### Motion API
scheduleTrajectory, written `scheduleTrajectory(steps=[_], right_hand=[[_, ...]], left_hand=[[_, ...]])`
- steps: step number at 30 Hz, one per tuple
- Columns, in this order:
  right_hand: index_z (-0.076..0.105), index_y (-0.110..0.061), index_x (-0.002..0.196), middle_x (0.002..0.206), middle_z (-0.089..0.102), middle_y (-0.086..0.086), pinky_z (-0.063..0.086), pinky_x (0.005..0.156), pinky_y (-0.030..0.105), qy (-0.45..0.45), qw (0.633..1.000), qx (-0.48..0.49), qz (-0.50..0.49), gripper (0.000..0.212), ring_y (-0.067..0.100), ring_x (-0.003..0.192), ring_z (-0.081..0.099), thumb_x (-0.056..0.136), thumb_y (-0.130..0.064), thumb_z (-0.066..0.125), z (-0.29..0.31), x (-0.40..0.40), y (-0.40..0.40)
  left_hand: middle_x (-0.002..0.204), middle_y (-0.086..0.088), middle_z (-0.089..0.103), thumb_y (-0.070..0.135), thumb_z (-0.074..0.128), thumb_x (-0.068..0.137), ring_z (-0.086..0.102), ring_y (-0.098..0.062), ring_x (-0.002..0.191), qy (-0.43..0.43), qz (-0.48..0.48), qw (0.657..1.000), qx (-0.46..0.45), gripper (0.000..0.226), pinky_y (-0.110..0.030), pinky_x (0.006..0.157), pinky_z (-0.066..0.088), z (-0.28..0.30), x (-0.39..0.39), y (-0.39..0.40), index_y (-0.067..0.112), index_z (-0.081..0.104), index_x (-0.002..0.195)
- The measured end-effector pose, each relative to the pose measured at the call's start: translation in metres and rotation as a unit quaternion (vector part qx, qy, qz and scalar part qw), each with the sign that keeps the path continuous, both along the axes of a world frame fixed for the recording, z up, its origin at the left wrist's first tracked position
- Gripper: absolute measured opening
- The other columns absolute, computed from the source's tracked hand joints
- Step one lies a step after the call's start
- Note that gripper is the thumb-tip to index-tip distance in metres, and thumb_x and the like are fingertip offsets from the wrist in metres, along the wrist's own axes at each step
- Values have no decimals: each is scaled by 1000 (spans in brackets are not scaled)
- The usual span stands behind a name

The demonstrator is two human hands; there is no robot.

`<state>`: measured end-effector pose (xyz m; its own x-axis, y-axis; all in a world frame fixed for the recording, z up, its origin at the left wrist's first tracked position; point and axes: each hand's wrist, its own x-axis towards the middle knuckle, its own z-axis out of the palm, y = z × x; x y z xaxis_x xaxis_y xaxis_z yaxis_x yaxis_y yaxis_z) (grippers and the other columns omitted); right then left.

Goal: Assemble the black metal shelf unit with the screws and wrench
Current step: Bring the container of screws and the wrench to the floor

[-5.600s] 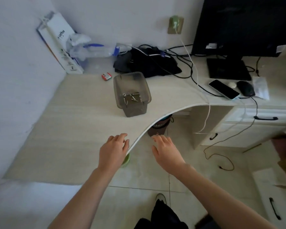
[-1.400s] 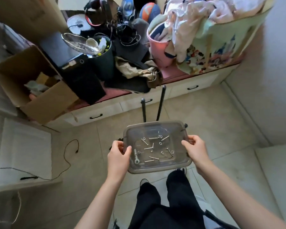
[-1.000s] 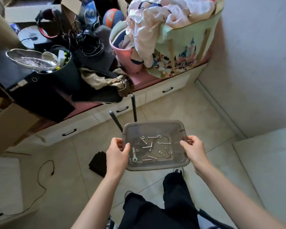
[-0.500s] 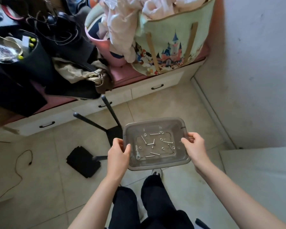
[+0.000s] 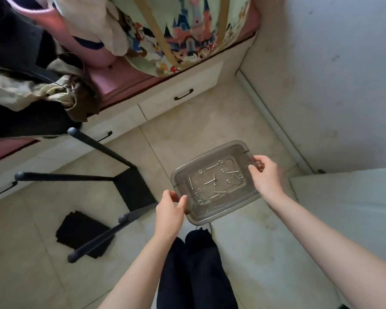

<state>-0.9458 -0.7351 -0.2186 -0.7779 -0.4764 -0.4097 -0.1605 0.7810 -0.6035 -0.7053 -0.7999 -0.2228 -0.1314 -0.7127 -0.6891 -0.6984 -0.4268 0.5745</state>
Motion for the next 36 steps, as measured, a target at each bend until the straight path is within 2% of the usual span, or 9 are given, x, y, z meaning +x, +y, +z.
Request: scheduleTrajectory(steps=[3, 5, 7, 11, 16, 20, 25, 30, 36], right_hand=[[65, -8, 116, 97, 65, 10, 41, 79, 27, 6, 1000, 18, 14, 25, 26, 90, 59, 91, -6, 62, -64, -7, -10], [65, -7, 118, 105, 67, 15, 45, 85, 31, 2, 999, 37, 24, 26, 29, 96, 62, 92, -7, 61, -112, -9, -16], [64, -7, 120, 108, 67, 16, 44, 87, 31, 6, 998, 56, 38, 27, 31, 101, 62, 93, -8, 60, -163, -9, -21], [63, -8, 124, 112, 66, 16, 45, 93, 33, 6, 996, 71, 62, 29, 31, 105, 61, 95, -11, 58, -261, -6, -31], [63, -10, 125, 118, 65, 18, 46, 95, 35, 7, 994, 72, 86, 32, 34, 109, 61, 94, -8, 57, -372, 0, -53], [63, -9, 125, 120, 64, 19, 44, 96, 34, 25, 991, 65, 115, 32, 34, 110, 60, 95, -7, 54, -443, 2, -73], [64, -12, 126, 121, 62, 16, 42, 94, 30, 57, 987, 44, 142, 32, 32, 111, 59, 97, -9, 52, -501, -2, -92], [66, -14, 124, 118, 62, 14, 44, 94, 32, 98, 981, 21, 166, 30, 32, 108, 59, 97, -11, 52, -526, -2, -104], [63, -16, 124, 115, 58, 13, 48, 94, 43, 145, 968, 2, 207, 30, 31, 105, 57, 98, -13, 50, -536, -2, -116]], left_hand=[[83, -1, 66, 27, 61, 99, 70, -13, 73, -1, 10, 1000, 15, 16, -40, 79, 59, -61, -6, -5, 13, 53, 99], [93, -5, 64, 22, 61, 100, 67, -4, 60, 1, 23, 999, 22, 12, -26, 63, 59, -106, -6, -8, 14, 53, 97], [101, -9, 62, 18, 60, 100, 67, -10, 65, 1, 34, 999, 22, 10, -19, 57, 54, -155, -5, -12, 10, 55, 102], [106, -15, 64, 12, 60, 99, 69, -25, 81, 5, 58, 997, 42, 19, -24, 61, 56, -247, -3, -21, 2, 56, 114], [98, -15, 66, 10, 63, 98, 67, -21, 73, 11, 87, 994, 67, 15, -33, 70, 61, -350, 2, -29, 3, 56, 108], [83, -14, 67, 13, 62, 99, 69, -16, 64, 42, 118, 988, 93, 13, -24, 62, 59, -417, 7, -32, 3, 55, 102], [85, -20, 72, 21, 56, 102, 75, -25, 75, 76, 141, 979, 126, 21, -30, 67, 63, -470, 8, -33, 1, 60, 97], [85, -20, 76, 21, 54, 103, 76, -27, 77, 119, 149, 971, 144, 24, -35, 72, 63, -502, 9, -30, -3, 59, 103], [81, -22, 75, 16, 55, 103, 76, -32, 78, 202, 190, 945, 173, 22, -28, 60, 61, -522, 7, -23, -6, 53, 98]])
